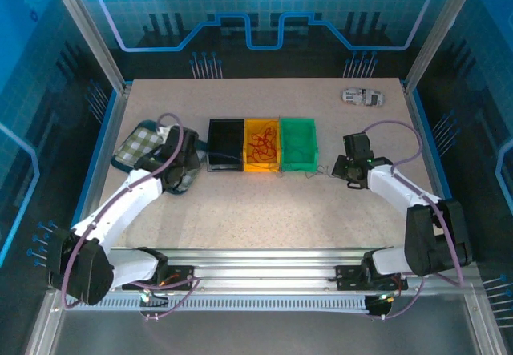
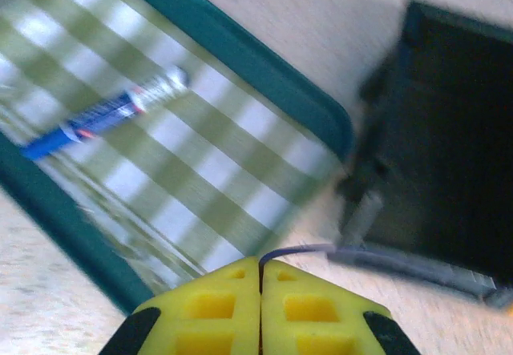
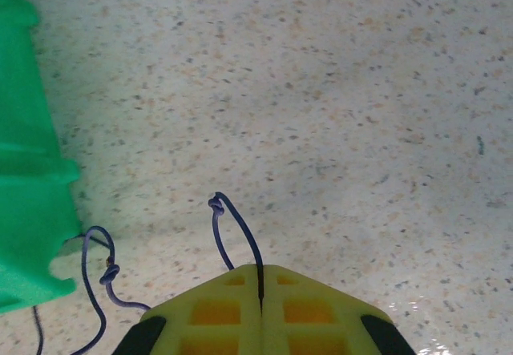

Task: Untangle the cables

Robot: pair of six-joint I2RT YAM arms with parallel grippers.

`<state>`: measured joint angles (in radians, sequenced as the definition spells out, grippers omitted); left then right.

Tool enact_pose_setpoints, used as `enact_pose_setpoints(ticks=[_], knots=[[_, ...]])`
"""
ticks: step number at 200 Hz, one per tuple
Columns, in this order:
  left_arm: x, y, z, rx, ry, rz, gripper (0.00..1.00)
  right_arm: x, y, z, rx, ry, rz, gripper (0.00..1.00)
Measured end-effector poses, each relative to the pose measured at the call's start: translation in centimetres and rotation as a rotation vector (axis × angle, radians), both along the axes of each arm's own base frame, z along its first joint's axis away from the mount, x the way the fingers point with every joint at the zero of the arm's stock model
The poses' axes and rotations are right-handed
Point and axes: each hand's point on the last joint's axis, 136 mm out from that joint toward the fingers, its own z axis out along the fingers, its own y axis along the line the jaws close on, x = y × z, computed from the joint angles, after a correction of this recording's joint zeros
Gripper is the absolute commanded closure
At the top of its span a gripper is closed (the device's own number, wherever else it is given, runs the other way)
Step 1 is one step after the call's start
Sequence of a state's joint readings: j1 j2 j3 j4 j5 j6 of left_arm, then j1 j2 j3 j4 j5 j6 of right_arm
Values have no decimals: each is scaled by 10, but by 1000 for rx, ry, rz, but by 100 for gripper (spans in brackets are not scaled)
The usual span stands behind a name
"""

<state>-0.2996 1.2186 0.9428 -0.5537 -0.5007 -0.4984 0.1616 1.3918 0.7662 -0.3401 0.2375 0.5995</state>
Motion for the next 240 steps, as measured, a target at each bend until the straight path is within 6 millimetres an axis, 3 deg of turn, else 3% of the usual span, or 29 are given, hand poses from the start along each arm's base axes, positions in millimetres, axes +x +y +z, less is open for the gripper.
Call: enact_pose_setpoints(ticks=[26, 66, 90, 121, 153, 172, 186, 206, 236, 240], knots=[[2, 31, 21, 34, -23, 123, 100, -2, -16, -8, 1, 27, -50, 99], [-6, 72, 27, 62, -9, 278, 100, -15, -50, -20, 11, 69, -179, 96], [-9, 81, 32, 65, -10, 315, 100, -24, -67, -28, 42, 89, -267, 95], [-4, 88, 53, 70, -58, 343, 100, -32, -85, -32, 82, 102, -358, 94], [4, 85, 64, 42, -88, 321, 100, -31, -90, -28, 97, 88, -368, 94], [13, 67, 60, -32, -89, 233, 100, -30, -89, -26, 91, 86, -350, 93], [23, 42, 50, -111, -95, 131, 100, -27, -82, -25, 81, 83, -314, 93], [25, -17, 22, -228, -59, -91, 100, -21, -62, -23, 66, 81, -228, 92], [-9, -111, -13, -322, 61, -466, 100, -13, -33, -19, 31, 66, -101, 91], [-13, -120, -15, -327, 73, -504, 93, -11, -30, -18, 23, 62, -84, 91]])
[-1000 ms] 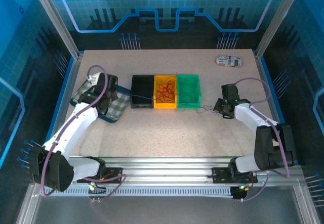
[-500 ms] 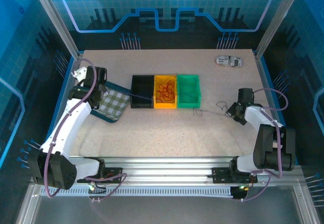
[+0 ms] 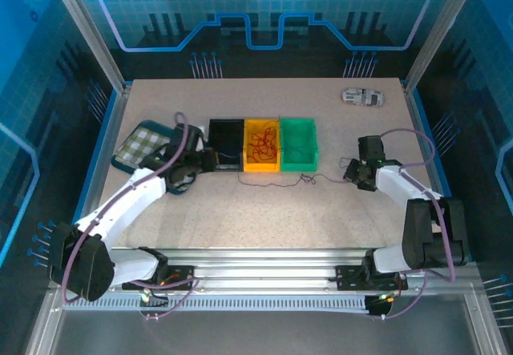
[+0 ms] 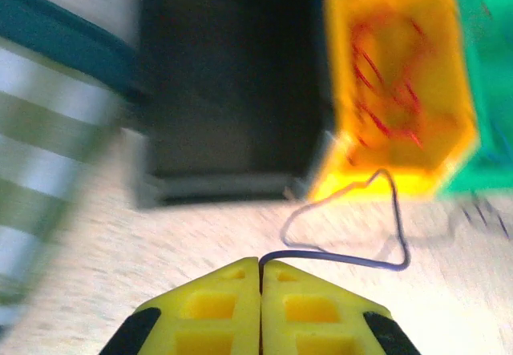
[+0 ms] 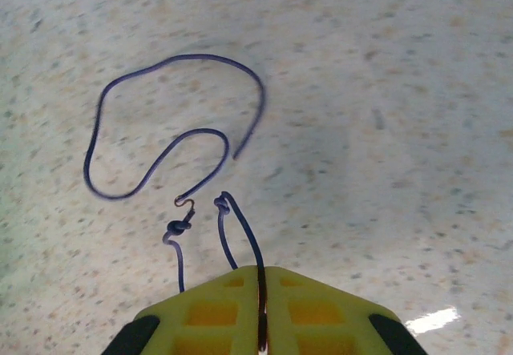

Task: Untangle the cables

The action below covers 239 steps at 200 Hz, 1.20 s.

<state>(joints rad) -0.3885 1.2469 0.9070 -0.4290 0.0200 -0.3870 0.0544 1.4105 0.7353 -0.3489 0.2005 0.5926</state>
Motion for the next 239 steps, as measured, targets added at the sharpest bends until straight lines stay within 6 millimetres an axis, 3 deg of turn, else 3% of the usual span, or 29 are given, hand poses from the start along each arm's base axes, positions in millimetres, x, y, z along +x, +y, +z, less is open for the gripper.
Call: enact_pose_setpoints(ticks=[5, 17, 24, 34, 66, 97, 135, 160, 186, 239], knots=[[-7, -12, -2, -6, 8, -59, 83, 1, 3, 1, -8, -3, 17, 91], [-21, -36, -5, -17, 22, -190, 43, 5, 12, 4, -26, -17, 64, 90], [-29, -47, -7, -26, 34, -248, 31, 7, 17, 6, -39, -26, 89, 90], [-40, -59, -11, -37, 54, -328, 24, 11, 24, 10, -60, -43, 129, 90], [-64, -74, -27, 6, 105, -471, 22, 18, 45, 32, -139, -117, 235, 90], [-60, -70, -31, 137, 49, -503, 16, 31, 70, 91, -197, -292, 311, 90], [-46, -94, -2, 123, -96, -572, 14, 50, 91, 190, -171, -545, 326, 90], [-26, -118, 23, 57, -217, -591, 14, 55, 105, 232, -124, -644, 343, 90], [-6, -140, 22, 17, -273, -600, 13, 52, 124, 243, -58, -667, 384, 90], [15, -179, 0, -22, -296, -635, 12, 49, 153, 228, 94, -617, 415, 91]])
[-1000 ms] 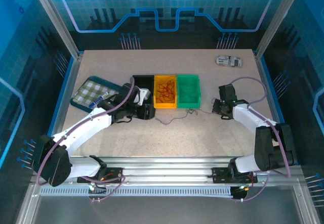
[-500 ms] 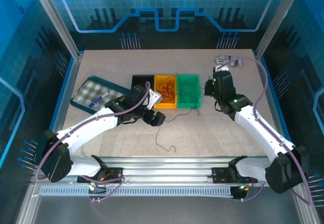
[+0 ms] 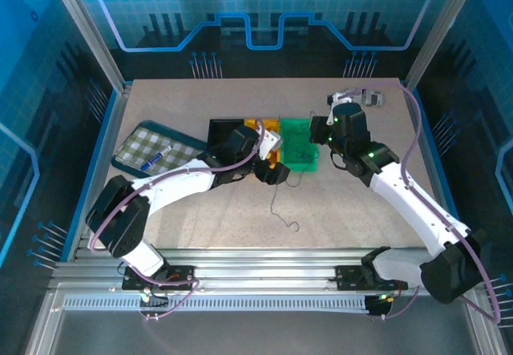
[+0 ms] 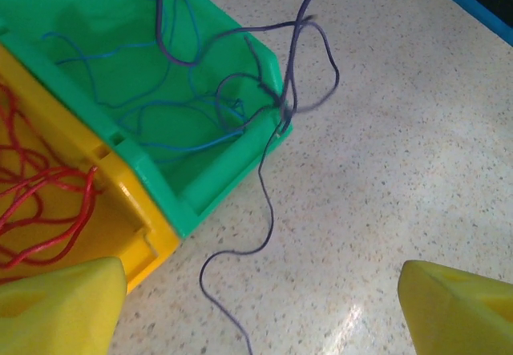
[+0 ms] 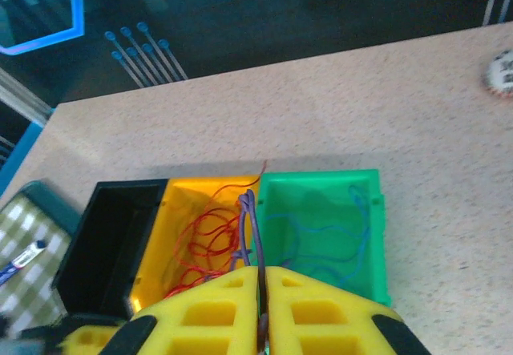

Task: Untangle the cables

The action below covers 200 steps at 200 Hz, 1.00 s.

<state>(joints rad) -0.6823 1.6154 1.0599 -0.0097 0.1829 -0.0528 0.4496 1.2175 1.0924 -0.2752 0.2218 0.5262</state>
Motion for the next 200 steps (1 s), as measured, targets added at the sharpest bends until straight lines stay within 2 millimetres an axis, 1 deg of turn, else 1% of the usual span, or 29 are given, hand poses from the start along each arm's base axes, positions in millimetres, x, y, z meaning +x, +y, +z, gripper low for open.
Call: enact_pose_setpoints(ticks=[29, 58, 86, 97, 108, 121, 142, 153, 167, 183, 200], knots=[[7, -14, 0, -34, -5, -26, 14, -2, 10, 0, 56, 22, 29, 91], [15, -25, 6, -75, -21, -16, 16, -1, 19, 14, 117, 9, 57, 91], [30, -33, 3, -107, -21, 23, 25, -1, 25, 26, 167, -6, 74, 91], [34, -35, -1, -114, -15, 37, 31, -1, 27, 28, 180, -7, 78, 91], [37, -36, -4, -118, -14, 47, 41, -1, 28, 28, 192, -4, 78, 91], [39, -36, -3, -127, -13, 60, 55, -2, 29, 30, 206, -3, 80, 91], [45, -36, 3, -156, -25, 83, 85, -4, 28, 36, 220, -18, 78, 91], [47, -34, 4, -170, -18, 104, 93, -5, 26, 40, 223, -28, 75, 91], [48, -26, 0, -179, -5, 124, 99, -5, 21, 44, 221, -41, 60, 91], [45, -8, -6, -173, 15, 153, 100, -4, 12, 44, 206, -48, 27, 91], [35, 15, -9, -156, 38, 183, 100, 2, -6, 42, 181, -52, -40, 91]])
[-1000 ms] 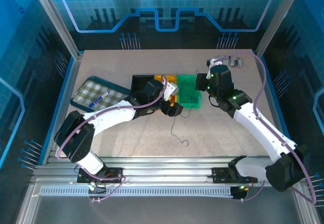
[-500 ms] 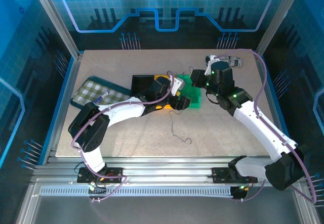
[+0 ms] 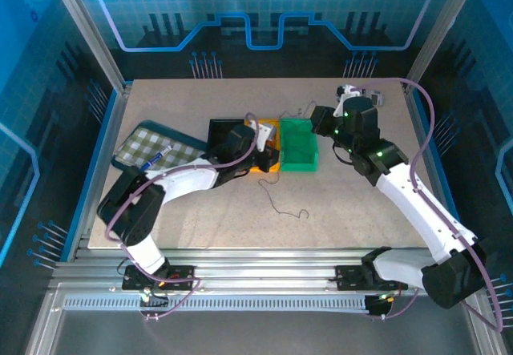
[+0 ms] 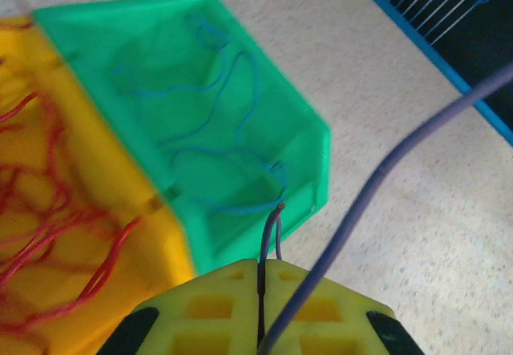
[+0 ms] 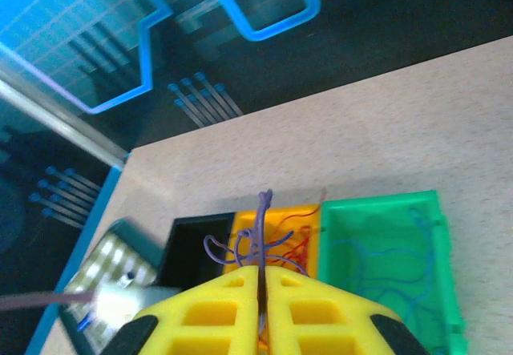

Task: Untangle the cables

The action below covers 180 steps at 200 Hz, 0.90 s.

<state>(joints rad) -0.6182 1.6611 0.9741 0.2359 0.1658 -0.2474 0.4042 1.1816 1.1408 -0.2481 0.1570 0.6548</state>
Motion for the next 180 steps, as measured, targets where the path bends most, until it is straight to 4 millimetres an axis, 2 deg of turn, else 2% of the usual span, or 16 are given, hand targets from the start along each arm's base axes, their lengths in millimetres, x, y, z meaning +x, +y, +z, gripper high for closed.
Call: enact_pose_setpoints(ticks=[25, 45, 77, 86, 110, 148, 167, 180], knots=[[-24, 31, 5, 28, 28, 20, 95, 6, -35, -4, -26, 4, -121, 91], [-49, 46, 10, 49, 40, 4, 95, 5, -57, -12, -36, 15, -193, 91], [-74, 62, 2, 107, 88, -15, 96, 2, -66, -38, -49, 77, -218, 92], [-76, 67, -5, 136, 110, 0, 100, 2, -66, -45, -53, 95, -220, 92], [-77, 84, -24, 222, 160, 70, 100, 2, -70, -60, -69, 129, -244, 92], [-83, 118, -80, 417, 313, 190, 100, 3, -104, -75, -121, 154, -376, 93], [-92, 127, -103, 481, 386, 200, 100, -1, -118, -88, -145, 185, -421, 93], [-96, 129, -111, 504, 416, 194, 100, -3, -124, -96, -155, 204, -435, 92]])
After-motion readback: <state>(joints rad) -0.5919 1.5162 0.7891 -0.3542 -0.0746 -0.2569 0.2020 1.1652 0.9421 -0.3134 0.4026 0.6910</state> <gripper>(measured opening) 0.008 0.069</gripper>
